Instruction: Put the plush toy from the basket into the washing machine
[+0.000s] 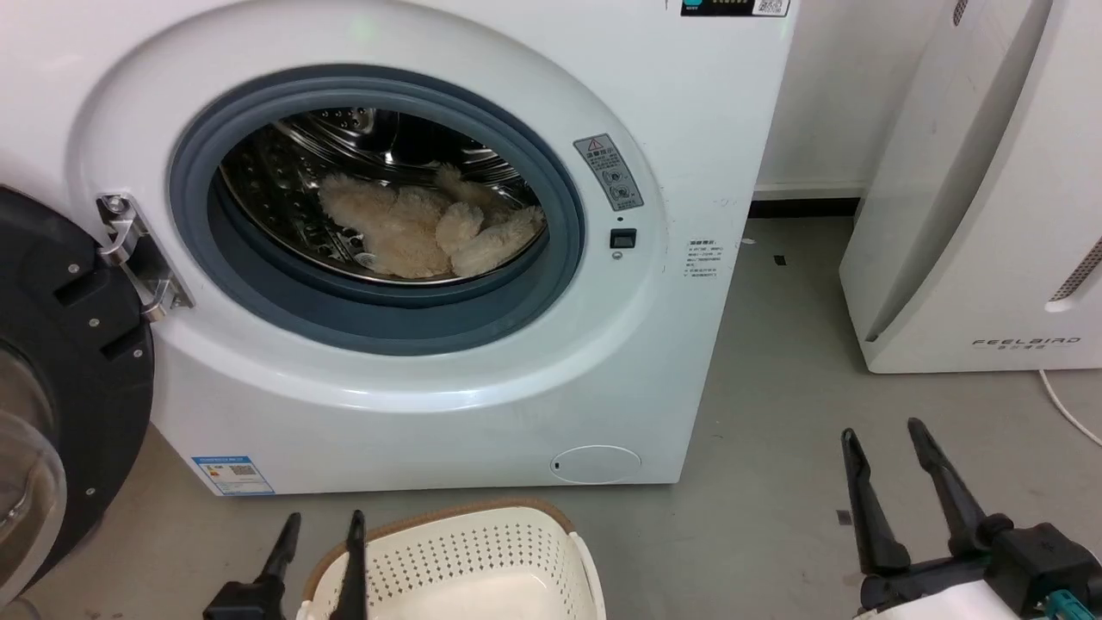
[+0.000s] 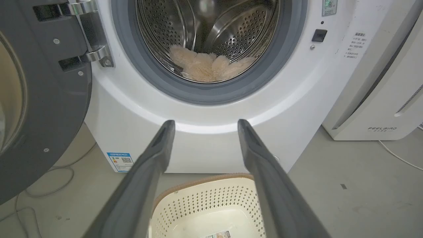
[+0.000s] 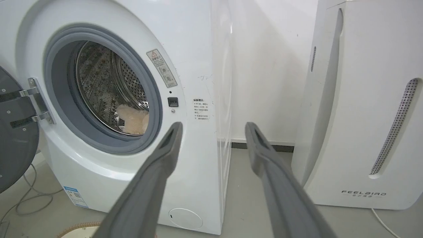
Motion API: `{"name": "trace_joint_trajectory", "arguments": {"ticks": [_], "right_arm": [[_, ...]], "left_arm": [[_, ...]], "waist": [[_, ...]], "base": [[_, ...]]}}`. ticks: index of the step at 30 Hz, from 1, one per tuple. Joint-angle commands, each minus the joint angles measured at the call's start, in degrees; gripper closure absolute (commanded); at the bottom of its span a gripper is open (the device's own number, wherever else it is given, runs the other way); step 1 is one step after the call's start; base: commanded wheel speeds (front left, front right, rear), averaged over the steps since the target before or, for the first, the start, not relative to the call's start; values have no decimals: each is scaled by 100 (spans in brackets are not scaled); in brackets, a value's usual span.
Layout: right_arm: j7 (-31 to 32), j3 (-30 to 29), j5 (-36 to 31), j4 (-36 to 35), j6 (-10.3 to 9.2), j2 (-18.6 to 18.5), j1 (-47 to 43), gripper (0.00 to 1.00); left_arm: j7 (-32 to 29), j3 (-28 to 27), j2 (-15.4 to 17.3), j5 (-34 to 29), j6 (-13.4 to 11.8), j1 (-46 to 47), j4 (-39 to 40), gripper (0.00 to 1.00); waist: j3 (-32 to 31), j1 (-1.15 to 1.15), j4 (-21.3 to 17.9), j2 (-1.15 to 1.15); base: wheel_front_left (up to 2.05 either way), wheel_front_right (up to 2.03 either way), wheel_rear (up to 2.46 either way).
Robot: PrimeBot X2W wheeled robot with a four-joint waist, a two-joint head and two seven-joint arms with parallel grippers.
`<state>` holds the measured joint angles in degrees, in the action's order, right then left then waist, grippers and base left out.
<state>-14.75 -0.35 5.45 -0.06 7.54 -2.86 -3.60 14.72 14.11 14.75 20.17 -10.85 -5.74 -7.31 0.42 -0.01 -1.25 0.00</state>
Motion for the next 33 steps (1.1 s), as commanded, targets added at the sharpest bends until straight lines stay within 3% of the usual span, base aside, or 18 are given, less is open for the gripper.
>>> {"name": "trace_joint_trajectory", "arguments": {"ticks": [1,33], "right_arm": [[2,1,0,0,0,1,1,100],[337,7,-124,0,-1,1,85,100]], "left_arm": [[-6,5,-3,1,1,-1,-3,100],[-340,-316,-267,-457,242,130,163,100]], "waist": [[0,1,0,0],[-11,1,29,0]], "base": [[0,0,0],[0,0,0]]}}
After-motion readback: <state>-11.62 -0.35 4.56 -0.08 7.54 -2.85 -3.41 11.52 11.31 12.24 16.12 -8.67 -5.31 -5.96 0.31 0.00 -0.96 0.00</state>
